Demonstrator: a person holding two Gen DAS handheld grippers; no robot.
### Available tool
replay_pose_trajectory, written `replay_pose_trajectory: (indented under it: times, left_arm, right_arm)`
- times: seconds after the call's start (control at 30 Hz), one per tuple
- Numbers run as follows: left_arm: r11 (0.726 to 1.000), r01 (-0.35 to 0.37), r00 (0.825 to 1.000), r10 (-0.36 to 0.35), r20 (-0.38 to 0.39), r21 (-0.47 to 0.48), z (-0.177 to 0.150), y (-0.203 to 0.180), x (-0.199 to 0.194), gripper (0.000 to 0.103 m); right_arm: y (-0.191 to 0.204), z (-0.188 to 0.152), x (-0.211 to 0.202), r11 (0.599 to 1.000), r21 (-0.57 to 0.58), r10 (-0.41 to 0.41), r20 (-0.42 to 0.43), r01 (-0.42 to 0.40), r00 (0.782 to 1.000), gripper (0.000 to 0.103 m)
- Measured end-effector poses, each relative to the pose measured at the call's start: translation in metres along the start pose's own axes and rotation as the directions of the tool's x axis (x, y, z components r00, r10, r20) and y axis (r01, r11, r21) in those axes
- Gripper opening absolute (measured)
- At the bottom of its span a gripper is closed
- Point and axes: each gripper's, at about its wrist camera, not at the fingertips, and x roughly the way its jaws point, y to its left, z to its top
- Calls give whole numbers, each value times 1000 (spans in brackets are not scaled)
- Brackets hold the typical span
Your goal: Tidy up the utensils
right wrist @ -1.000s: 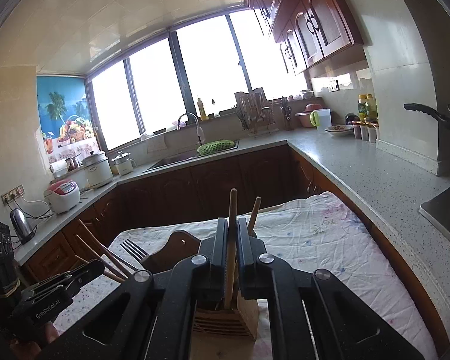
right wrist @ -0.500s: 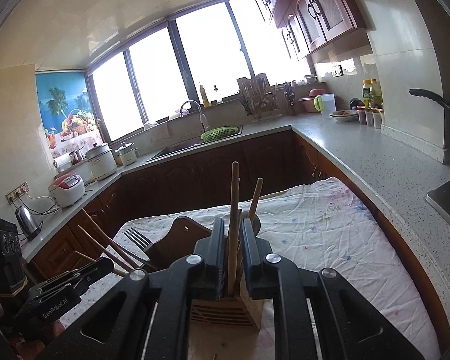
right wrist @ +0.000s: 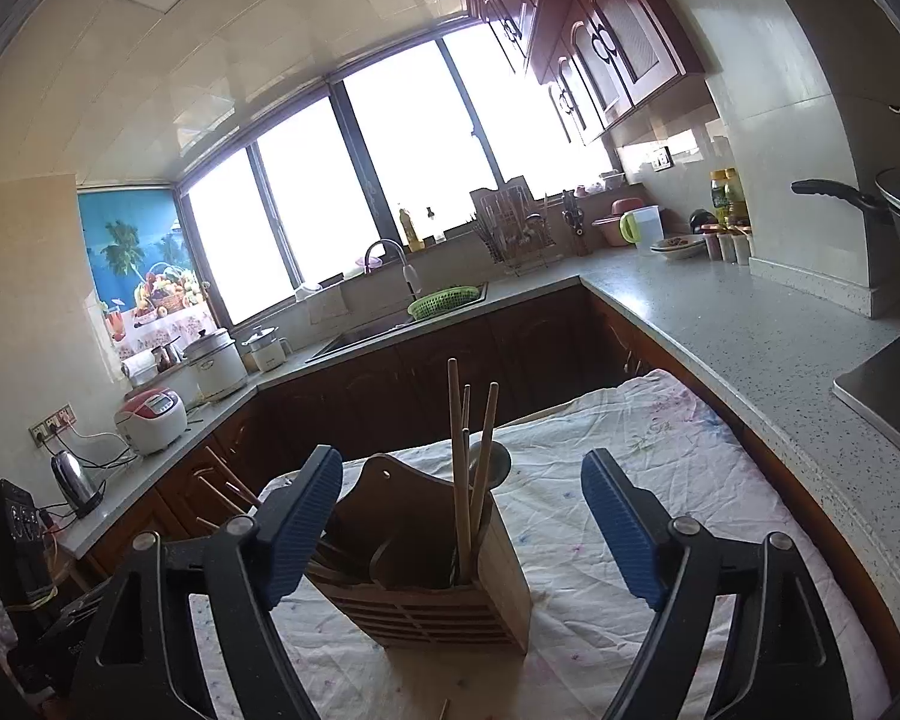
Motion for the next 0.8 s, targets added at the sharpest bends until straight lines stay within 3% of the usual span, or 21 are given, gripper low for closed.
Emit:
replay_pose_trajectory:
  times: [0.2, 0.43, 0.8]
  left_arm:
    - [999, -26, 999, 26, -20, -38, -24, 8, -26, 92]
    - [996, -48, 998, 45, -37, -76, -51, 12, -61, 92]
    - [997, -71, 996, 69, -53, -32, -75, 12, -96, 94]
  right_arm:
    - [1, -22, -20, 1000, 9, 6, -8, -6, 1000, 97]
    - [6, -60, -51, 1000, 7, 8, -34, -8, 999, 100]
    - [7, -105, -93, 998, -39, -46, -49, 44, 998, 103]
